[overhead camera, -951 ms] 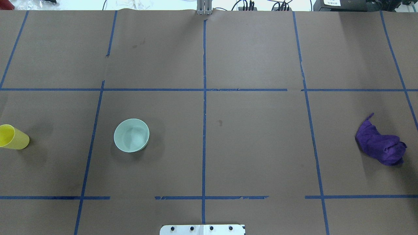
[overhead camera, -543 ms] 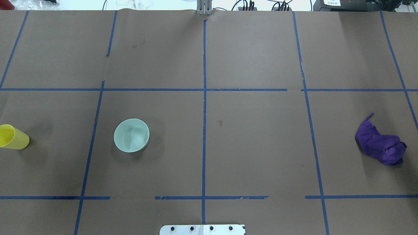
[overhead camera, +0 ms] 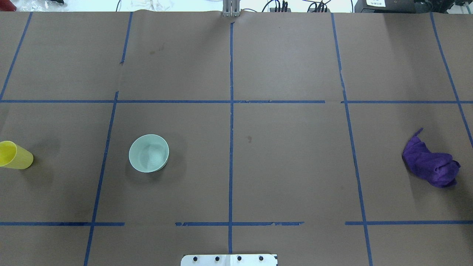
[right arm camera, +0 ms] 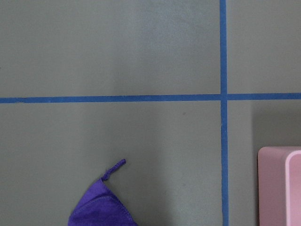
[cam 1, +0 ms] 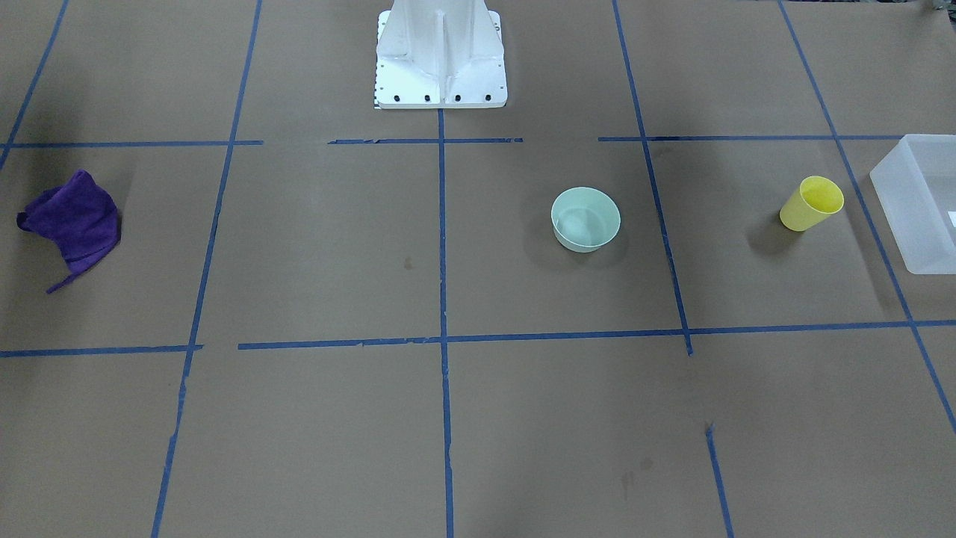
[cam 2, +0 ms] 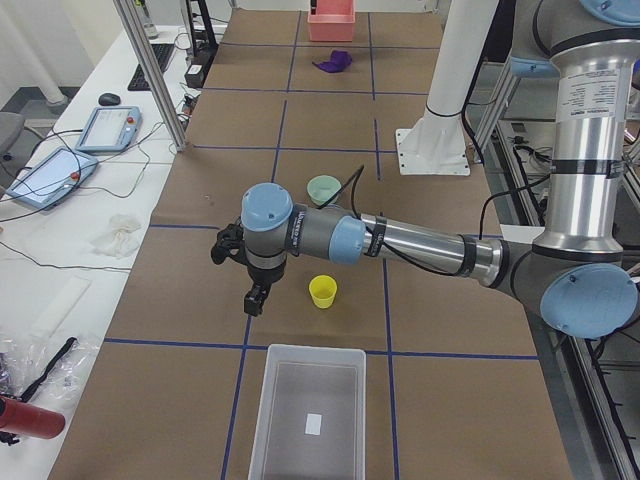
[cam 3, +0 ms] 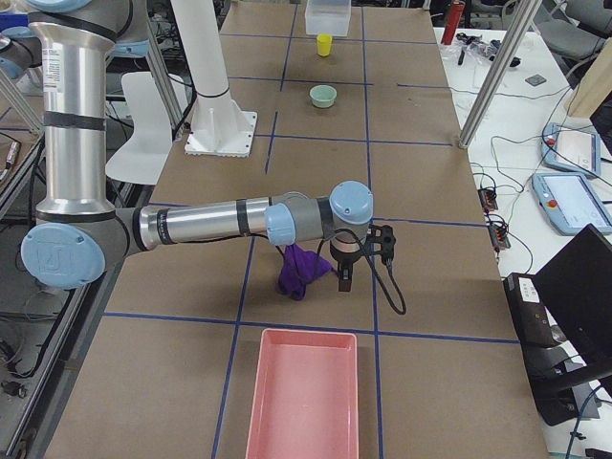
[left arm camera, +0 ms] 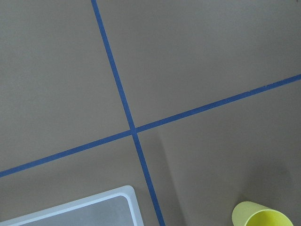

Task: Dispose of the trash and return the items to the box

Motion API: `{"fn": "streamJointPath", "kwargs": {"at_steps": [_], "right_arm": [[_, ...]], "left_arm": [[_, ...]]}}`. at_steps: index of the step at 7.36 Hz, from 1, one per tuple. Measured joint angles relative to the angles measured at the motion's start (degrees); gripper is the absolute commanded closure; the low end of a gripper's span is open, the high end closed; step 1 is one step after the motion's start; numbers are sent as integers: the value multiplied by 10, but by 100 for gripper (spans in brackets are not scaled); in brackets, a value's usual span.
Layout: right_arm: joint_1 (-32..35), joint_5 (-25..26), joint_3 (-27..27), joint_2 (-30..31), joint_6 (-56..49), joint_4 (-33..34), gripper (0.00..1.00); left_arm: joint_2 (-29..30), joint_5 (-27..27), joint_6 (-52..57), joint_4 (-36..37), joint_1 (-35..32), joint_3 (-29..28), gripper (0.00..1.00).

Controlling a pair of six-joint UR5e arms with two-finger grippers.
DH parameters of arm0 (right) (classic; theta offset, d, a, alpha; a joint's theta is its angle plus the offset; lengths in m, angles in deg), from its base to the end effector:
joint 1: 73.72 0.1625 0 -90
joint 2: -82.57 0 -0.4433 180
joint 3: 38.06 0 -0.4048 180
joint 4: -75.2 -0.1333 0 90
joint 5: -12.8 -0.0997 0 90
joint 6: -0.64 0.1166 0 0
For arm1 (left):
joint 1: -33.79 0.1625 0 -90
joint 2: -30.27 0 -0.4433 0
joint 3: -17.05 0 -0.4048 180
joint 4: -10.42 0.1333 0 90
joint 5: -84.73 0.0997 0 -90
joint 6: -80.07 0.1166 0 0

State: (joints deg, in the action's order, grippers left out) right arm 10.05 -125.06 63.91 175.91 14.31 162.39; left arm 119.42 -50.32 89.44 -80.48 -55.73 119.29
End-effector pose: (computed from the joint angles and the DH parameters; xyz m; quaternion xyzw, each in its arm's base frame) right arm -0.0064 -0.4898 0.6012 0.0200 -0.4133 0.0187 0.9102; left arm -0.0465 -0.5056 0.5851 0.1281 0.3721 0.1197 0.9115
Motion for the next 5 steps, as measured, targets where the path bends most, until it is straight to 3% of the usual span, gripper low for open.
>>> {"fn": "streamJointPath", "kwargs": {"at_steps": [5], "right_arm": [[0, -1, 5, 1, 1, 0, 0]], "left_arm": [[-16, -24, -7, -19, 29, 0, 0]]}}
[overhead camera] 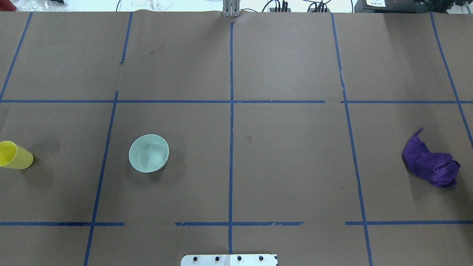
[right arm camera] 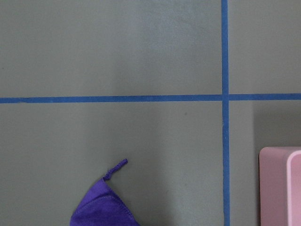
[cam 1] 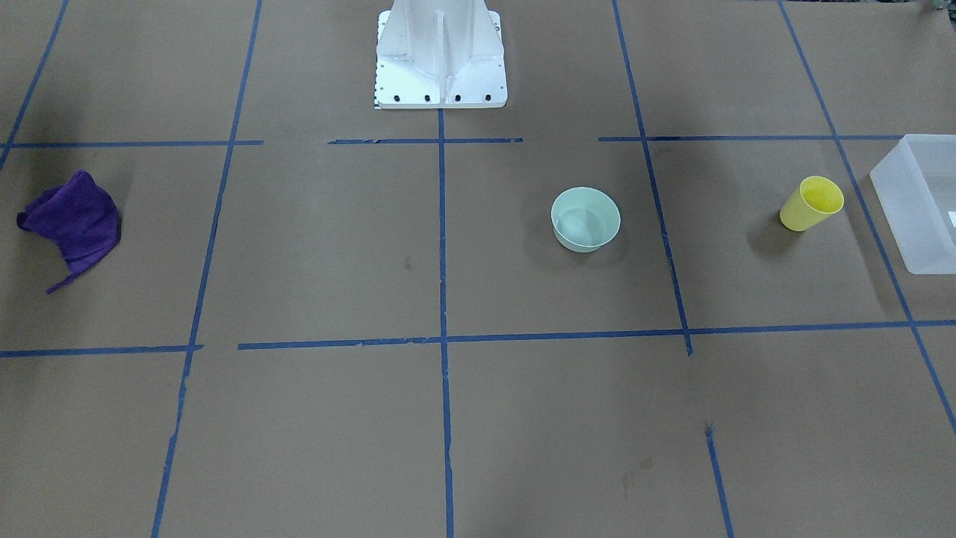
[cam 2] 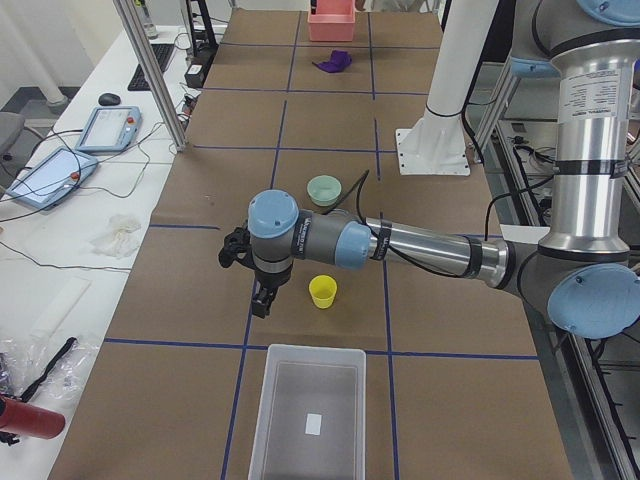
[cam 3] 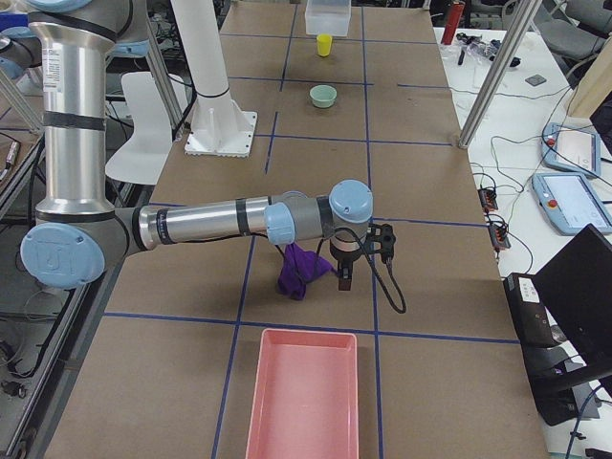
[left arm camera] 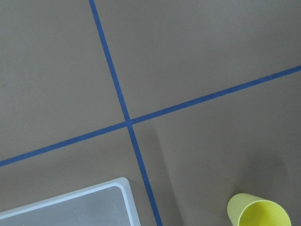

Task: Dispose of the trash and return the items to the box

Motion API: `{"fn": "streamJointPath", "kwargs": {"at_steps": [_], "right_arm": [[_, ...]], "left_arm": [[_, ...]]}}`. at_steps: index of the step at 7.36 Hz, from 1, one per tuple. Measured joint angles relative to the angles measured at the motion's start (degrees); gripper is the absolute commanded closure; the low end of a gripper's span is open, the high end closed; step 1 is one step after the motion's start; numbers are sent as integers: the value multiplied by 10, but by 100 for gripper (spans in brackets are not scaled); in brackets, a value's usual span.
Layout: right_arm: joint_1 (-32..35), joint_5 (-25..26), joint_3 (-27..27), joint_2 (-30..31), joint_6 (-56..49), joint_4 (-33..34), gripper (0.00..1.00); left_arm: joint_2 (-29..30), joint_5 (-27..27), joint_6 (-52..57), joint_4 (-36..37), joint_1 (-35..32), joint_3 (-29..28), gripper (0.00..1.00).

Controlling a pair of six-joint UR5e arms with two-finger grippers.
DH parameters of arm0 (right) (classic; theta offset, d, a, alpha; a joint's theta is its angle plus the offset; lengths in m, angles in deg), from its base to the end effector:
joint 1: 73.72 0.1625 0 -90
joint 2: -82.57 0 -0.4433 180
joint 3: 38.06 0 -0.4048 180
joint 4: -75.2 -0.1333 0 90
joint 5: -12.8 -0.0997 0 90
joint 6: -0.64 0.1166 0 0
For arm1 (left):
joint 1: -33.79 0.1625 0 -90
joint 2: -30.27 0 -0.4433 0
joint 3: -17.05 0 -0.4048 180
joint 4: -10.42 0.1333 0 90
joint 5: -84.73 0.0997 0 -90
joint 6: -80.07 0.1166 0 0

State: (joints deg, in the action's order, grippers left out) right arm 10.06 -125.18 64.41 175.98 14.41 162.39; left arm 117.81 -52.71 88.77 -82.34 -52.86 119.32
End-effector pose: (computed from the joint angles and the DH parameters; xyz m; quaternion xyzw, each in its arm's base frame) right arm -0.0064 -0.4892 0.5971 0.0228 -0.4147 0.0179 0.9095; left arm -0.0184 -0.4963 0.5917 0.1188 0.3947 0.1393 0.9004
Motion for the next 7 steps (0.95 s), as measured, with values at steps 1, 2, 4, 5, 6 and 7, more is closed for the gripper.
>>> {"fn": "streamJointPath", "kwargs": {"at_steps": [1, 2, 4, 5, 6, 7], "right_arm": [[0, 0, 2, -1, 1, 0, 0], [0, 1, 3, -2, 1, 0, 0], [0, 2, -1, -1, -1, 0, 0], [0, 2, -1, -1, -3, -1, 0], [0, 2, 0, -1, -4, -1, 0], [0, 2, 2, -1, -4, -1, 0]], "left_arm": [[0, -12, -30, -7, 39, -1, 0], [-1, -16, -70, -17, 77, -3, 0], [-5, -8, -108, -31, 122, -9, 0], [-10, 14, -128, -44, 139, -11, 0], [-17, 37, -157, -71, 161, -20, 0], [-28, 50, -174, -115, 181, -37, 0]]}}
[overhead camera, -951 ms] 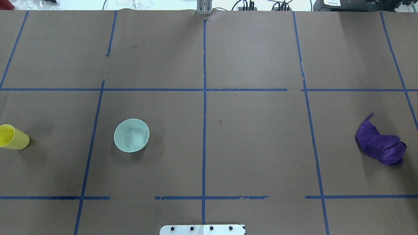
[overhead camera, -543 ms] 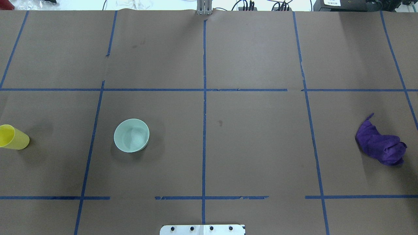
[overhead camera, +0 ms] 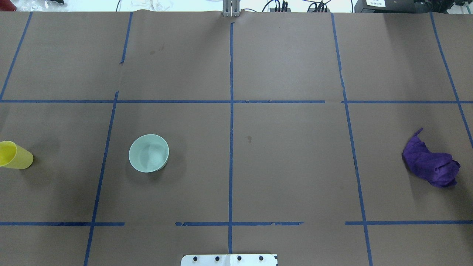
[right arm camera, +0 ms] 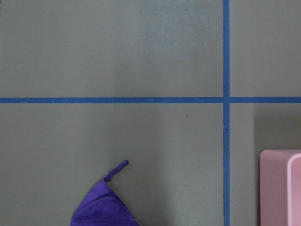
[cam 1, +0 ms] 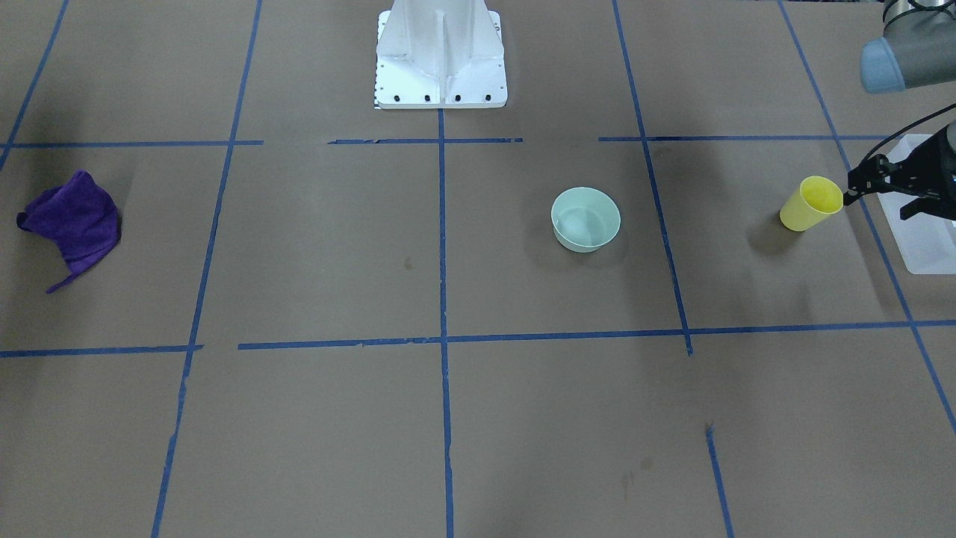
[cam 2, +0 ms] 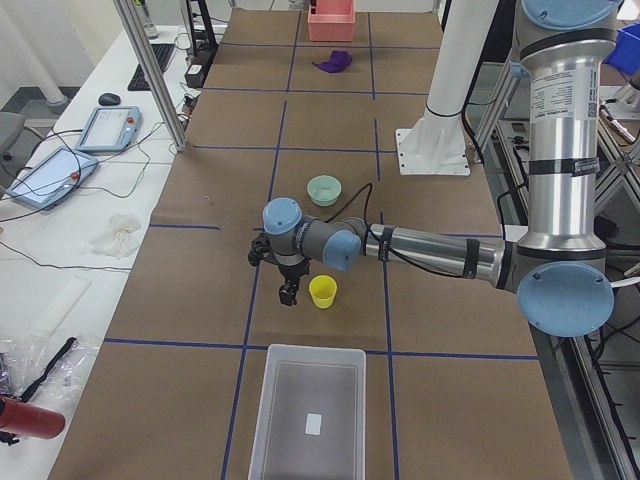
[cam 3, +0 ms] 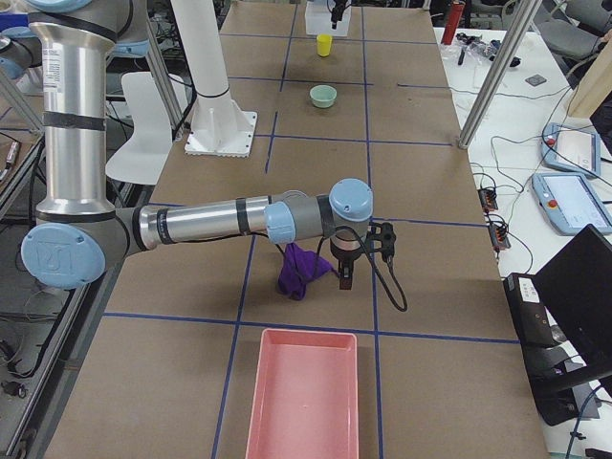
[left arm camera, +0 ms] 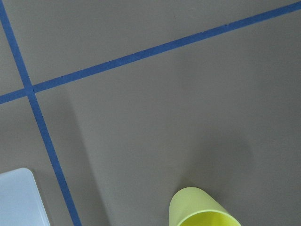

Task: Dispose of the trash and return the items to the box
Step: 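Grasp the yellow plastic cup with the left gripper and lift it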

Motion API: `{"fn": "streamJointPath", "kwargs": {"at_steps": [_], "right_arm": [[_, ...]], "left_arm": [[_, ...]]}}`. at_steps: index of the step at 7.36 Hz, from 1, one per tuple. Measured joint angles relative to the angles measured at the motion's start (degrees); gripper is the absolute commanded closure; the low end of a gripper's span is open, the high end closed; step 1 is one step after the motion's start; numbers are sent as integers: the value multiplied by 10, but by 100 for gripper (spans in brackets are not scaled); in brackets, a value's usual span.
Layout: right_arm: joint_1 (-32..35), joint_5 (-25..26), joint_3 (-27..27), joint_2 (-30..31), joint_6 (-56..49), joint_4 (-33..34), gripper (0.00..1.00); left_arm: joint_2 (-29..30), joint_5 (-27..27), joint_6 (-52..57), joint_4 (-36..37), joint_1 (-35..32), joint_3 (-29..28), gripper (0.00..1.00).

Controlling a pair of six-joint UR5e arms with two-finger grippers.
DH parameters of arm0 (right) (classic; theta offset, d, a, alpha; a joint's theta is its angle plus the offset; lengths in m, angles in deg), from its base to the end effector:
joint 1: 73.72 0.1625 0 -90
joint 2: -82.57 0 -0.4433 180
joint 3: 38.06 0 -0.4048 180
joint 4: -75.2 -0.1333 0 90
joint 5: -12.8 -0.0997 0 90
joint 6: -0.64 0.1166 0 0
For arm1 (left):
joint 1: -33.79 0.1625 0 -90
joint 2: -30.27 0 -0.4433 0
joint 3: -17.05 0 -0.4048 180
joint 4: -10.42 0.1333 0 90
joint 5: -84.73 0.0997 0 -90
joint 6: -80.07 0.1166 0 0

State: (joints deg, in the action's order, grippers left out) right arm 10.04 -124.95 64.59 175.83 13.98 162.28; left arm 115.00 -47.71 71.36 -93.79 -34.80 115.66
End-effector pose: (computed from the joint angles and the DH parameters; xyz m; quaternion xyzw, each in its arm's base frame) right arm -0.0064 -0.4905 0.5944 0.0282 -0.4132 0.0130 0.9101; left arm 0.1260 -0.4709 0.6323 0.0444 0.3824 0.1568 0.9095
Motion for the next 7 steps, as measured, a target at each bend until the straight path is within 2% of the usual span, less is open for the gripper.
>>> {"fn": "streamJointPath", "kwargs": {"at_steps": [2, 5, 7], "right_arm": [[0, 1, 3, -2, -2, -1, 0], [0, 0, 6, -2, -2, -1, 0], [0, 0, 6, -3, -2, 0, 0]], "left_arm": [[-23, 5, -11, -64, 26, -17, 0], [-38, 2, -12, -77, 47, -20, 0], [-39, 3, -12, -78, 66, -24, 7]]}}
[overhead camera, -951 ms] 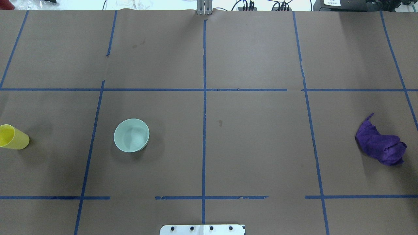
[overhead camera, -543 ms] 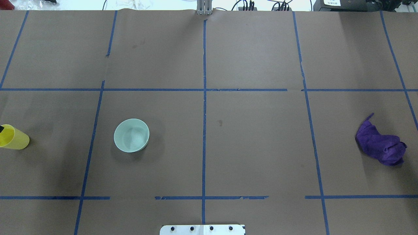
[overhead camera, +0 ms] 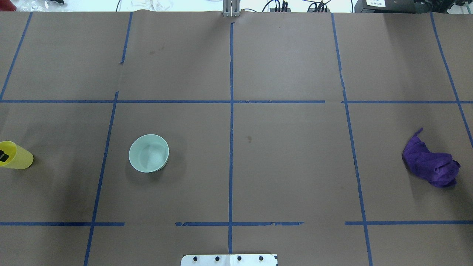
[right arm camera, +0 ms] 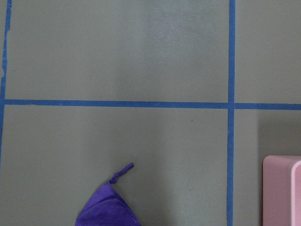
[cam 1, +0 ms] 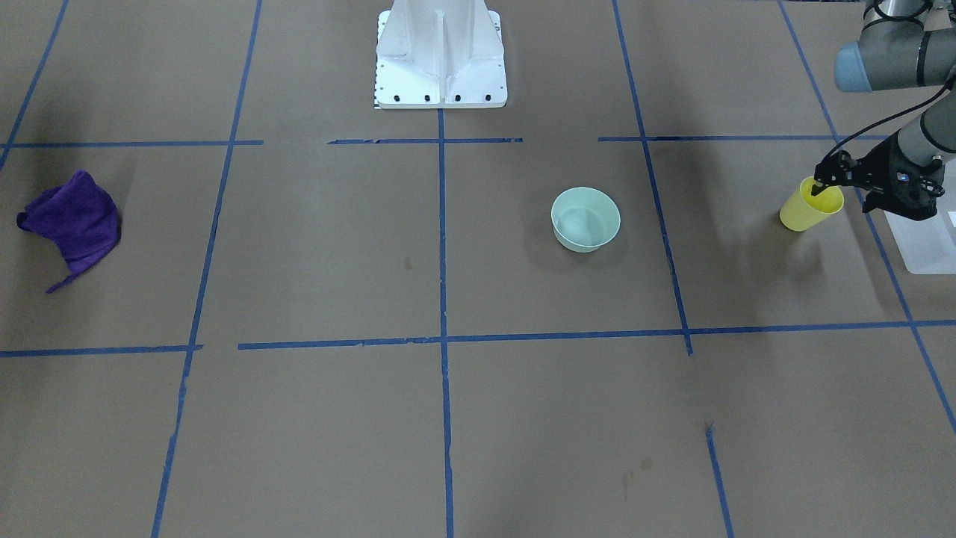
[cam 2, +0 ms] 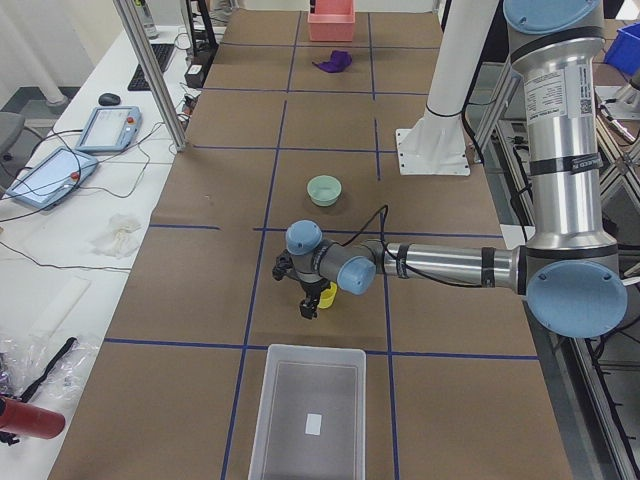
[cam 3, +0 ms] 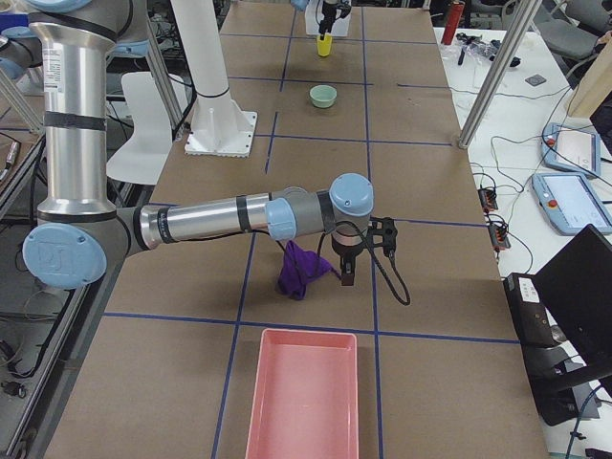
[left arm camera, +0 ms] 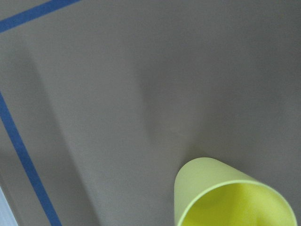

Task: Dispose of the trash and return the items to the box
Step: 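Grasp the yellow plastic cup with the left gripper and lift it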

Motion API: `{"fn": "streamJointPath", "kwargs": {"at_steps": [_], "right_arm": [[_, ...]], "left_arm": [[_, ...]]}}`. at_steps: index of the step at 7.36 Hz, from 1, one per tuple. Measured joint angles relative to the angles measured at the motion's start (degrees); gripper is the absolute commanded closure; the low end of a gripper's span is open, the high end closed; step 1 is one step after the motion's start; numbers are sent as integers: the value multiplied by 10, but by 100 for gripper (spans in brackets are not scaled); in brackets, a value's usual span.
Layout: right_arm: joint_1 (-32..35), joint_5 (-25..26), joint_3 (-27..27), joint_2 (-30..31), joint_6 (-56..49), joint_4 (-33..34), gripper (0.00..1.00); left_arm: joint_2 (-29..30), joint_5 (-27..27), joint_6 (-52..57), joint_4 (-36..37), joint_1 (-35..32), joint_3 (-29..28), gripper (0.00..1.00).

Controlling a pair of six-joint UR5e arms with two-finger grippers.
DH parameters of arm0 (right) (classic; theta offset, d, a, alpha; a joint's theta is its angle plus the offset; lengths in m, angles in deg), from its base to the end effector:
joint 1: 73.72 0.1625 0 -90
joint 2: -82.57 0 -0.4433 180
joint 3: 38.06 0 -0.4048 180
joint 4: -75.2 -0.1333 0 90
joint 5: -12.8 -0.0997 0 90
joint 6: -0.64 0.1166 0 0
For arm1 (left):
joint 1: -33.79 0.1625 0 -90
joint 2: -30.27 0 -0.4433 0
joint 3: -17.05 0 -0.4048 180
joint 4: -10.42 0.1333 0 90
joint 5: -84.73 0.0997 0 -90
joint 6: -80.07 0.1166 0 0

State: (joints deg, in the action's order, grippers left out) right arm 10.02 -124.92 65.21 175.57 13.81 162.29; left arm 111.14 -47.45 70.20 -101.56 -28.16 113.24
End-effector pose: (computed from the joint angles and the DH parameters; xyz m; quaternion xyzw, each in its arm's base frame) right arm -0.0067 -0.4923 0.5867 0.0356 -0.4138 0.0084 0.9096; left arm 0.1661 -0.4286 0.6701 0.0306 0.3858 0.2041 0.8992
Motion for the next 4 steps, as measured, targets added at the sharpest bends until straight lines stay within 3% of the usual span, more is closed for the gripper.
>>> {"fn": "streamJointPath", "kwargs": {"at_steps": [1, 2, 3, 4], "right_arm": [[0, 0, -1, 0, 0, 0, 0], [0, 1, -2, 0, 0, 0, 0], [0, 1, -2, 0, 2, 0, 0], [0, 1, -3, -1, 3, 0, 0]], "left_arm": [[1, 1, 0, -4, 8, -7, 16], [3, 1, 0, -15, 12, -18, 37], [5, 2, 0, -27, 14, -28, 79], [6, 1, -5, -34, 15, -33, 100]]}}
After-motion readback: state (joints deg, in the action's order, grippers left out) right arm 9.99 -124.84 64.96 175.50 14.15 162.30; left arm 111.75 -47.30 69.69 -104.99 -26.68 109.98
